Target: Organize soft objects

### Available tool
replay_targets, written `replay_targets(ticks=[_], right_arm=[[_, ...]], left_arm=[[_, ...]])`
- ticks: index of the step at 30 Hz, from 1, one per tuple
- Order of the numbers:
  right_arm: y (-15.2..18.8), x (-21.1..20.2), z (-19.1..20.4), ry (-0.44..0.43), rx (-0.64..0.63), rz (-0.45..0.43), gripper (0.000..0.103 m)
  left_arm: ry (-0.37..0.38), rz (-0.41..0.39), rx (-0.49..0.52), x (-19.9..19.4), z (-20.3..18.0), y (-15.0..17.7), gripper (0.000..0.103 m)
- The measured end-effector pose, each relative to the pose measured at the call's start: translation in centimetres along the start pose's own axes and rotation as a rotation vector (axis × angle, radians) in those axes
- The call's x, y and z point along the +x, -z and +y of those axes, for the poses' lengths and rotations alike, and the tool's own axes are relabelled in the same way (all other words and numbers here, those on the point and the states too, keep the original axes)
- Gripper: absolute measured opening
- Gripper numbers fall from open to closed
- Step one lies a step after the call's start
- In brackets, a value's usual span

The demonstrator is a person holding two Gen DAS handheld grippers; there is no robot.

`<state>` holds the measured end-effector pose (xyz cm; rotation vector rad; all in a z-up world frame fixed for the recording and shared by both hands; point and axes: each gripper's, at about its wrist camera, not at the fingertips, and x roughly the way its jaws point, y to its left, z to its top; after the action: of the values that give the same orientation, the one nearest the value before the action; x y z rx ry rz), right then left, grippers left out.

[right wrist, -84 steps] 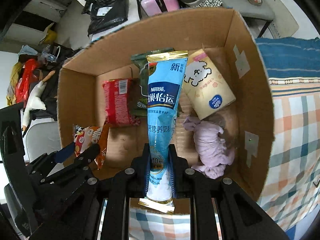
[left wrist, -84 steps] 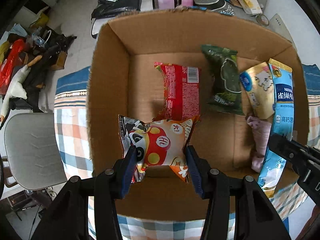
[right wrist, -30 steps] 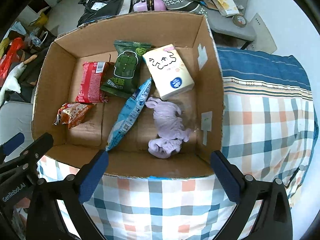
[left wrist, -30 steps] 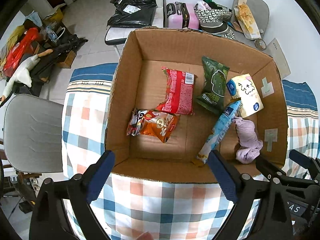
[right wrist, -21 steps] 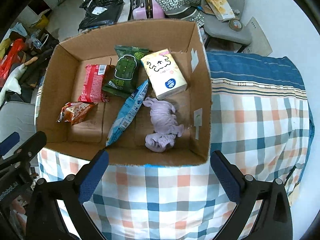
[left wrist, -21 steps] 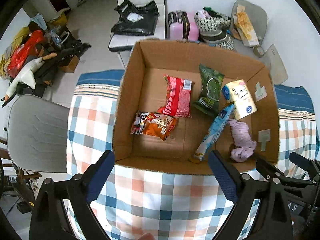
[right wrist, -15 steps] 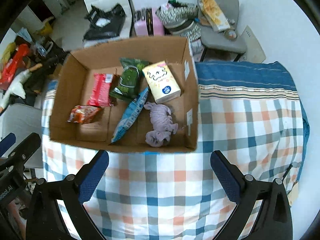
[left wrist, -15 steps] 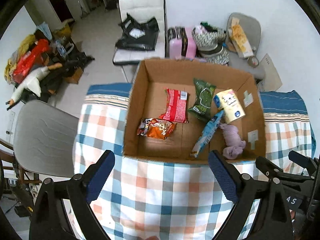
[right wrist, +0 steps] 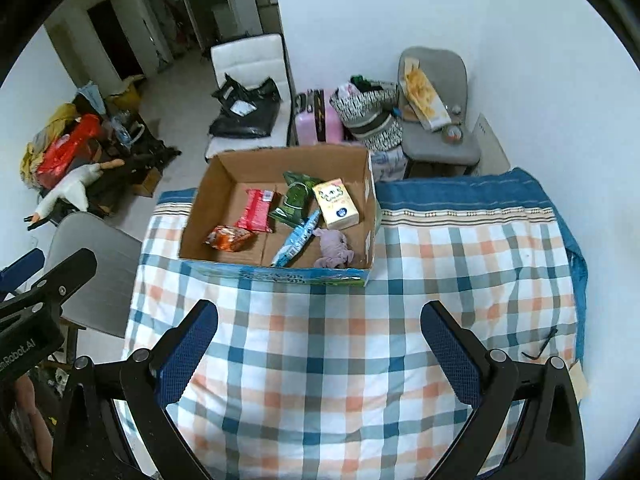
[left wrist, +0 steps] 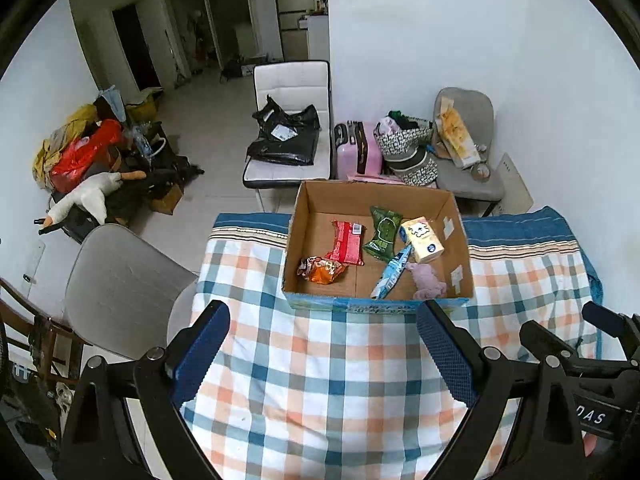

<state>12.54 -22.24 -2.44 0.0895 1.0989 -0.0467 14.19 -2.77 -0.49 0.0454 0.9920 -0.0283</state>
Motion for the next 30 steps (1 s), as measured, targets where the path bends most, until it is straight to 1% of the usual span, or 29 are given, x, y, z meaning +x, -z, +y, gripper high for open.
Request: replay_targets(ticks=[6, 12, 17, 22, 25, 30], right_arm=[[2.3, -6.2, 0.3, -0.001, -0.014, -0.074, 0.103], [3.6, -10.5, 0.3, -0.009, -0.013, -0.124, 0.103], [3.9, -12.2, 0.1, -0.009, -0.008, -0.147, 0.103], [3.9, -13.5, -0.1, -0.006, -0.001, -0.174, 0.103], [3.6, -13.9, -0.2, 0.002, -0.001, -0.188, 0.103], [3.3, -13.9, -0.4, 0.002, 0.0, -0.187, 0.103]], left_arm=[[0.026, -0.05, -0.024, -5.4, 1.0, 1.2, 0.096], [0.01, -0.07, -0.003, -8.2, 0.7, 2.3, 0.096], [0.016, -0.092, -0.015, -9.8, 0.8, 3.0, 0.096], [0.0, -0.122, -0.017, -11.0, 0.8, 3.3, 0.096], [-0.008, -0.136, -0.016, -11.2, 0.8, 3.2, 0.096], [-0.007, -0.143, -0.02, -11.3, 0.9, 3.1, 0.096]])
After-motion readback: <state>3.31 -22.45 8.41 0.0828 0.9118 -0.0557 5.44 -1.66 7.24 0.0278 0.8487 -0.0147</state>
